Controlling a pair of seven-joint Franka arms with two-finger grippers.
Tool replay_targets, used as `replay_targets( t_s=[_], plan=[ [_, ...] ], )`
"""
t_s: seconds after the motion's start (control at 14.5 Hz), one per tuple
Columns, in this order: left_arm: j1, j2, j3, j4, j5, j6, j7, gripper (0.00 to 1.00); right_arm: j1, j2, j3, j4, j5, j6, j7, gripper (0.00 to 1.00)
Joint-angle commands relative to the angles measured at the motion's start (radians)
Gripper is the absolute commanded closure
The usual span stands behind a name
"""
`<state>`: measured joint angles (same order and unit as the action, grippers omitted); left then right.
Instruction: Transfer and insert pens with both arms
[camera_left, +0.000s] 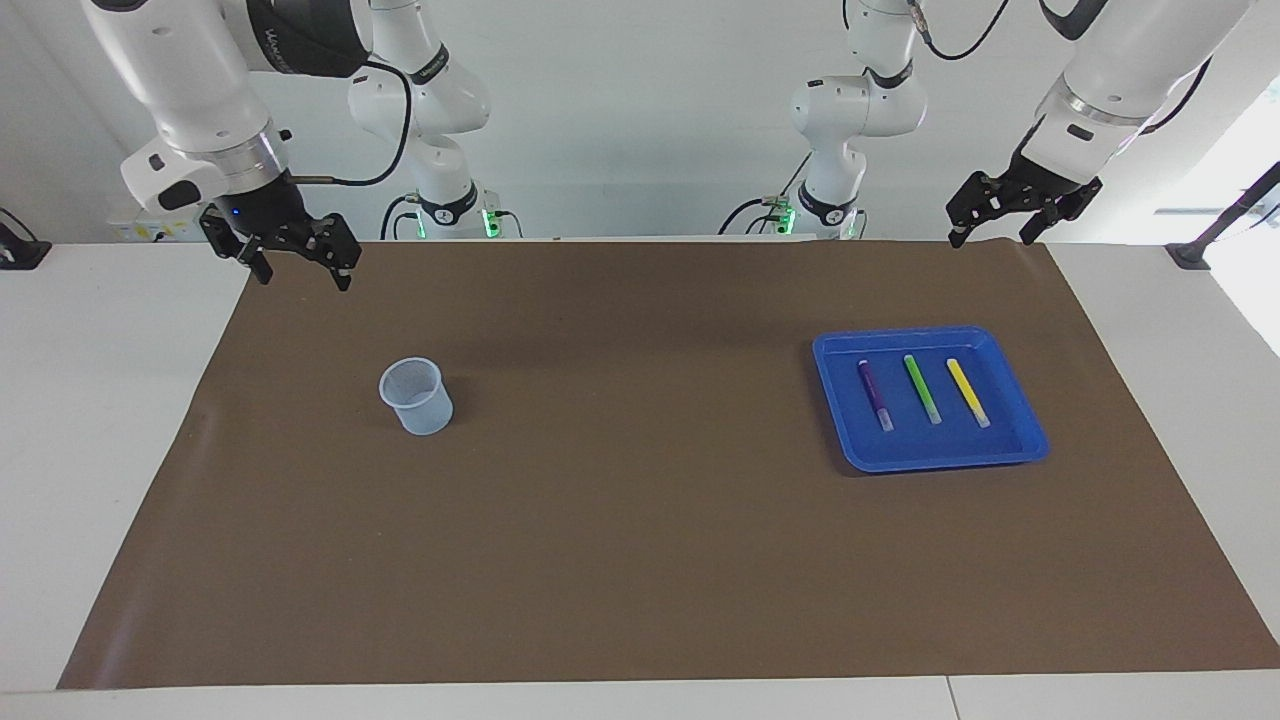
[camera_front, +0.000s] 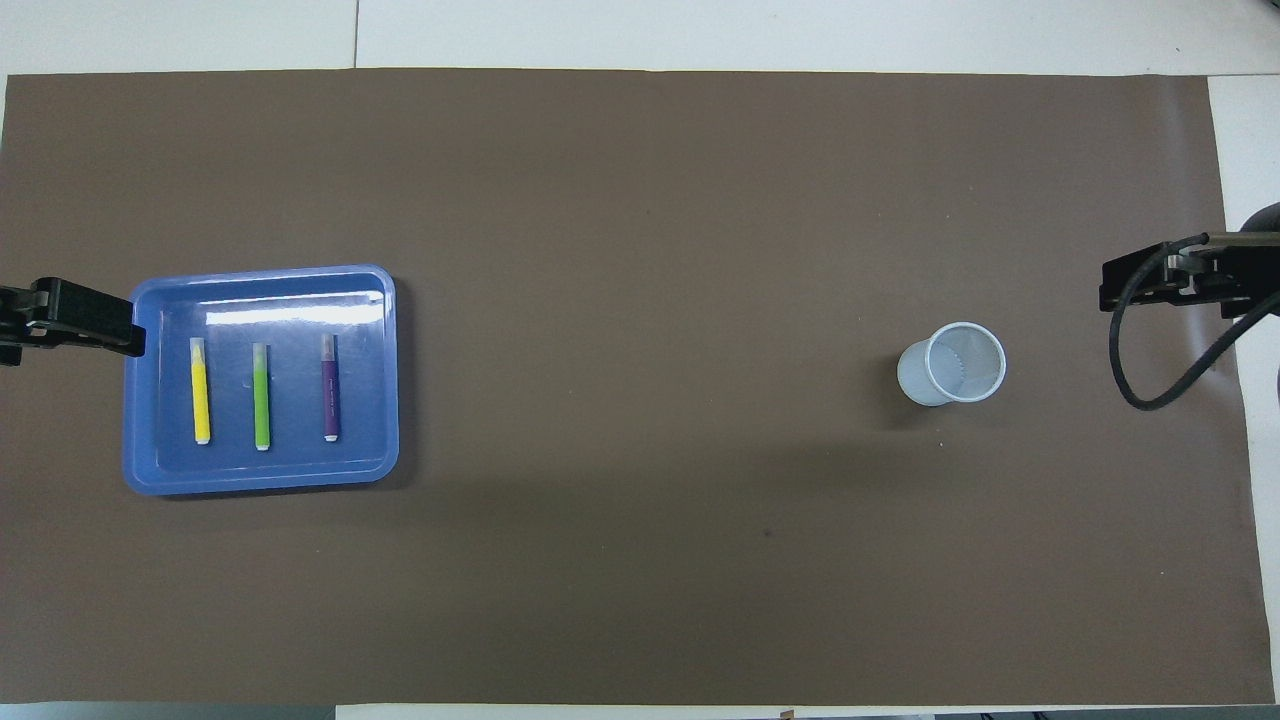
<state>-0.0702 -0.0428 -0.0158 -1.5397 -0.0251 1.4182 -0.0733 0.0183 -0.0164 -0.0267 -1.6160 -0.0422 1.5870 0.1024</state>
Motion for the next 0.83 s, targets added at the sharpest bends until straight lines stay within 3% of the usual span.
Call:
replay_targets(
  t_s=[0.0, 0.76],
  plan=[
    [-0.005, -0.020, 0.004, -0.023, -0.004, 0.016, 0.006, 0.00, -0.052, -0.010, 0.005, -0.008, 0.054, -0.006, -0.049, 0.00],
    [-0.003, -0.020, 0.004, -0.023, -0.004, 0.018, 0.004, 0.00, -0.035, -0.011, 0.017, -0.009, 0.054, -0.001, -0.012, 0.00]
  ],
)
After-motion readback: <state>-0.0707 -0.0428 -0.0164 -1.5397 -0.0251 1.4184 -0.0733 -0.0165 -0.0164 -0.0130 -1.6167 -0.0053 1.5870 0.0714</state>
